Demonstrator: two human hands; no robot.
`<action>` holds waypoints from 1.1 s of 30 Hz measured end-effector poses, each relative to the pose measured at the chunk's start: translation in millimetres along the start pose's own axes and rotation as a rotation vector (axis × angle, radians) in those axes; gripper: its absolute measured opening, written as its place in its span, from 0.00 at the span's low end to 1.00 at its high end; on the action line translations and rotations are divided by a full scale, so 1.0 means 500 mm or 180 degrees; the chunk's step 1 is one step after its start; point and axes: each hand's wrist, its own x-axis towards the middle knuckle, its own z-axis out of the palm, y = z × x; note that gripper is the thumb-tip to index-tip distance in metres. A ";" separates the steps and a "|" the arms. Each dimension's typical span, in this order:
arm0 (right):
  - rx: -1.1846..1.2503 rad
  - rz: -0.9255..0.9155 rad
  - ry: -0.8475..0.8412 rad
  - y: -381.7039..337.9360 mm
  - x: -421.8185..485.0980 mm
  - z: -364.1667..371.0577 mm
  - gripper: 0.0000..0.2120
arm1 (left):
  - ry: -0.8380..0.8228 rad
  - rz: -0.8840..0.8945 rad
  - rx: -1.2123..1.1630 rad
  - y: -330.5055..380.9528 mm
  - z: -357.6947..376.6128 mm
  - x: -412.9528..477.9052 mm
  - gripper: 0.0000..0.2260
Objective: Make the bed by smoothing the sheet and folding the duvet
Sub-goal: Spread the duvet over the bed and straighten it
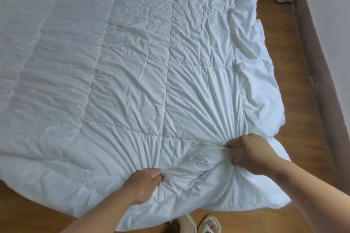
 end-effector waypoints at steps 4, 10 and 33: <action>0.0109 -0.0056 0.0931 0.006 -0.112 0.102 0.39 | 0.0010 -0.0030 -0.0007 0.008 0.013 -0.016 0.17; -0.0051 0.0796 0.0498 0.058 -0.189 0.212 0.48 | 0.0864 0.0815 -0.0002 0.136 0.072 -0.039 0.27; 0.0268 0.1449 -0.0727 0.067 -0.303 0.202 0.20 | 0.1153 0.0718 0.1155 0.200 0.106 0.016 0.33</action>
